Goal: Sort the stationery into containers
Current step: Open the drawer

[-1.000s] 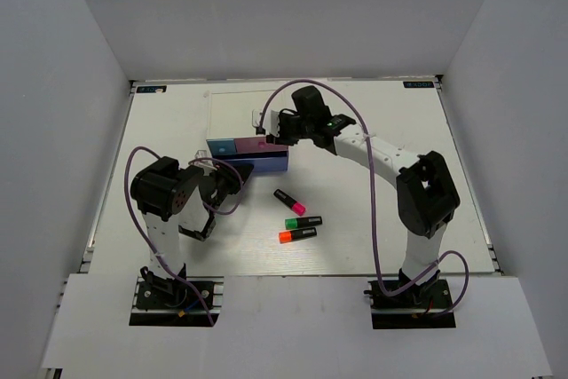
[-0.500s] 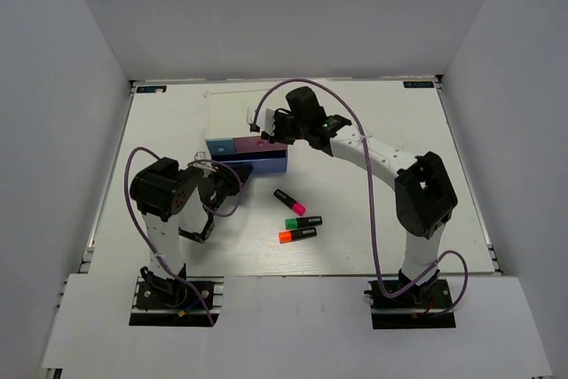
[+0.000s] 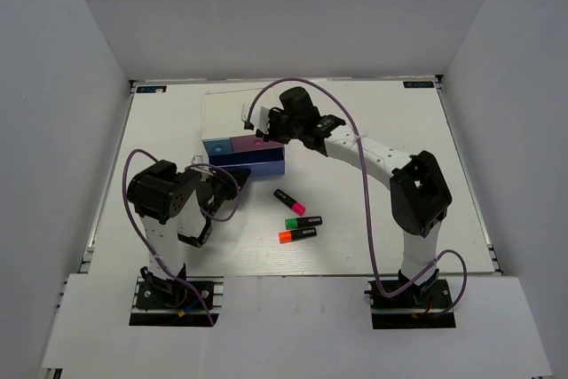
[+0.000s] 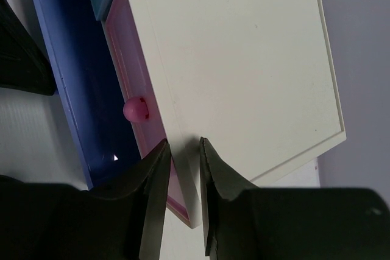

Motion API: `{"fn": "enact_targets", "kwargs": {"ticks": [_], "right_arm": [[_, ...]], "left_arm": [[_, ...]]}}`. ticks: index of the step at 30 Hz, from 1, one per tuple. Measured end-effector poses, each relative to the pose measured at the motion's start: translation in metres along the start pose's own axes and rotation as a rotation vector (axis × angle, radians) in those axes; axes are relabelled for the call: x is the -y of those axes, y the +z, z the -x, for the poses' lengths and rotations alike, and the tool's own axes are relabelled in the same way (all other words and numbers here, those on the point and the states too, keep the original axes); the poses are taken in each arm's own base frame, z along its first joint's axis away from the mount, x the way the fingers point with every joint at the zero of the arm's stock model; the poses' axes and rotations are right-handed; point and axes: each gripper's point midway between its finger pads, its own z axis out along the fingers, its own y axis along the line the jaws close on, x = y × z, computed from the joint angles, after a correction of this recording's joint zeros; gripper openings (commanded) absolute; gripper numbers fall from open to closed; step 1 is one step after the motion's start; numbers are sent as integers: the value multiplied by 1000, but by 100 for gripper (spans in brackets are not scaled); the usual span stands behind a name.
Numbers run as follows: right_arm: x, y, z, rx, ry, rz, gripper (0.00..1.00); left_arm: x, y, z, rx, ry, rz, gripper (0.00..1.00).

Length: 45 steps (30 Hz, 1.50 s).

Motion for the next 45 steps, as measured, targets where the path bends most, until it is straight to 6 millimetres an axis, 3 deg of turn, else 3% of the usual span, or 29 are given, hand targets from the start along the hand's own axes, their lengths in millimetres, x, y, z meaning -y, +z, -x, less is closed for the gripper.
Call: {"fn": "enact_targets", "kwargs": {"ticks": [13,16,17,21,25,29,31,34,36,40,45], "right_arm": [[1,2,1,-8,31,-12,32],[0,3,2,-8,39,-14,38],[0,4,2,-8,41,-14,46],[3,7,0,-6,53,-26,64],[8,7,-3,-7,56,-49,69],[8,8,-6,-9,58,-56,72],[7,8,-8,-15,61,-56,82],[5,6,-10,-16,63,-56,90],[4,2,-10,-16,63,-58,90],[7,-18,-2,3,57,-79,90],[15,-54,18,52,39,-133,90]], "left_arm": [[-2,-9,-2,-6,-19,12,9],[-2,-12,-2,-8,-21,14,10],[-2,-12,-2,-8,-22,16,12],[-2,-15,-6,-24,-26,13,51],[-3,-22,-15,-69,-37,12,72],[10,-23,-14,-78,-38,-29,81],[12,-25,-14,-78,-36,-32,84],[12,-31,-14,-83,-32,-22,85],[11,-38,-14,-87,-25,-11,85],[10,-50,-12,-82,-5,4,86],[44,-55,6,-22,30,-97,88]]}}
